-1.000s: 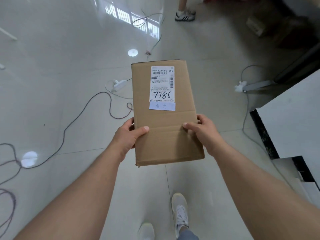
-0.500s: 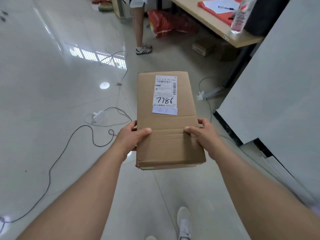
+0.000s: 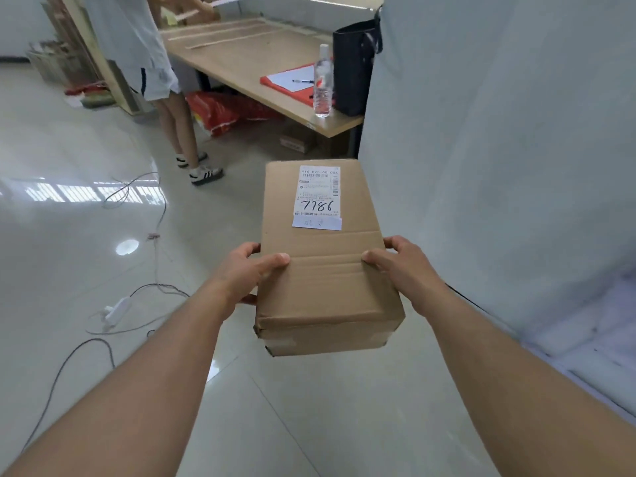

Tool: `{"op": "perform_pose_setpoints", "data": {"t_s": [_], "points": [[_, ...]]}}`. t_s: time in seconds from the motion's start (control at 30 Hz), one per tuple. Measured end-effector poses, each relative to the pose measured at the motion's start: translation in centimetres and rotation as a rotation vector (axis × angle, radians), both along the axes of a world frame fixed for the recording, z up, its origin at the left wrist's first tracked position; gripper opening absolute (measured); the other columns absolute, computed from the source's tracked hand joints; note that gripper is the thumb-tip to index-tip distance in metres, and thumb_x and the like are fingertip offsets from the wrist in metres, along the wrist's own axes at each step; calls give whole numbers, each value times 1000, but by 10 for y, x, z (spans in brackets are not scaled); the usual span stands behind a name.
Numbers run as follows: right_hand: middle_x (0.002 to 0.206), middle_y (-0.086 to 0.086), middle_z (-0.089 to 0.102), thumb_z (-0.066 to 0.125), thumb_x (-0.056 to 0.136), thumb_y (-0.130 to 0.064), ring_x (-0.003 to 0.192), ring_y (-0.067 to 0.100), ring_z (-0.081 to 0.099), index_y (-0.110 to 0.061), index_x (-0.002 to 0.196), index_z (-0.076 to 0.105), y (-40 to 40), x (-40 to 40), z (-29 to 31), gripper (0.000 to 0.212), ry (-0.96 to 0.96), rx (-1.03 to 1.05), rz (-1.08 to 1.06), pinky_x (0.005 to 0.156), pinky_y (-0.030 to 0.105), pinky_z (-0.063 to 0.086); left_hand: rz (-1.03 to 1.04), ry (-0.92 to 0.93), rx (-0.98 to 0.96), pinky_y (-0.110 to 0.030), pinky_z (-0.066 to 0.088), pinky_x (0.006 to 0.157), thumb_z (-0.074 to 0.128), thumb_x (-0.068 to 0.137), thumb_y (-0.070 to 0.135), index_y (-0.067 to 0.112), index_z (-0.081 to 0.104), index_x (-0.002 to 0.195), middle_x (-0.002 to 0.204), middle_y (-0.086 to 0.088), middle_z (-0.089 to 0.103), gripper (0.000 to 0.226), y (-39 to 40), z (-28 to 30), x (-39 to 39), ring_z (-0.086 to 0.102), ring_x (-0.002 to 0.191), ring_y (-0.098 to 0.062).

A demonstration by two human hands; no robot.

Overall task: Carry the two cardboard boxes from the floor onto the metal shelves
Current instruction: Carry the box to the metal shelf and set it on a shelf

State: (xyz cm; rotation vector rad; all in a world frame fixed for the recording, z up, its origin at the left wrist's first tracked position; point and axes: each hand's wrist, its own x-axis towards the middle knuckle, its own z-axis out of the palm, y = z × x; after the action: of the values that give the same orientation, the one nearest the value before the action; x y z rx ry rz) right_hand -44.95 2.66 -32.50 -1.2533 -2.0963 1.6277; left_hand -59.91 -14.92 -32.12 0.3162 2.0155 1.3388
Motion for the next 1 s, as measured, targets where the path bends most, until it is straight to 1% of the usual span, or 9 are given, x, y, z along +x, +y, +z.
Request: {"op": "perform_pose_setpoints", "data": {"t_s": [0.1,0.2,0.37,0.5,0.6,0.67,0.8,0.9,1.0], "points": [[115,1,66,63,79,-31,99,20,65,-17,115,62,12,35,21,39,12,51,-54,83,34,52,-63,35,4,-29,47,57,66,82,32,19,53,122,97,3,60,44,21,22,26,58,83,-15],[111,0,67,63,79,-31,95,18,65,-17,112,62,20,70,43,36,29,62,-98,77,31,50,-106,72,6,-30,48,55,67,80,35,19,54,119,95,3,60,44,36,41,52,59,81,-16],[111,2,69,64,67,-41,99,22,67,-17,109,64,18,128,76,48,62,118,-185,90,42,54,-214,140,18,-31,48,56,66,79,39,20,56,117,96,1,61,44,52,72,94,60,84,-18],[106,0,68,64,73,-40,92,19,66,-17,109,63,7,176,103,43,79,138,-289,76,33,52,-347,187,47,-31,48,57,64,80,40,22,55,115,98,1,63,40,62,102,128,61,87,-18],[97,-2,67,65,77,-36,81,14,63,-16,104,63,-3,211,118,34,95,165,-378,66,28,46,-427,192,73,-27,45,52,64,82,38,27,54,100,91,4,61,23,67,121,156,60,78,-13],[96,-2,67,66,76,-36,83,15,64,-16,104,63,-10,233,125,34,92,177,-424,71,30,50,-471,190,84,-27,45,51,64,82,37,26,54,98,90,3,62,23,68,130,173,60,77,-13],[98,-2,68,67,71,-39,93,20,67,-17,106,63,-25,270,135,41,98,177,-512,88,38,54,-573,196,103,-29,49,54,65,80,39,21,56,113,98,-1,67,39,72,140,202,65,85,-17],[104,0,71,65,56,-48,96,22,68,-19,105,65,-37,302,143,57,110,186,-594,92,44,53,-671,216,123,-28,49,54,64,81,40,21,57,111,99,0,67,36,78,148,229,66,85,-17],[102,2,70,66,63,-44,92,21,67,-16,106,65,-48,333,156,52,112,207,-667,90,42,54,-766,250,151,-25,50,51,60,84,38,24,58,103,98,1,67,23,84,161,255,65,82,-16]]}}
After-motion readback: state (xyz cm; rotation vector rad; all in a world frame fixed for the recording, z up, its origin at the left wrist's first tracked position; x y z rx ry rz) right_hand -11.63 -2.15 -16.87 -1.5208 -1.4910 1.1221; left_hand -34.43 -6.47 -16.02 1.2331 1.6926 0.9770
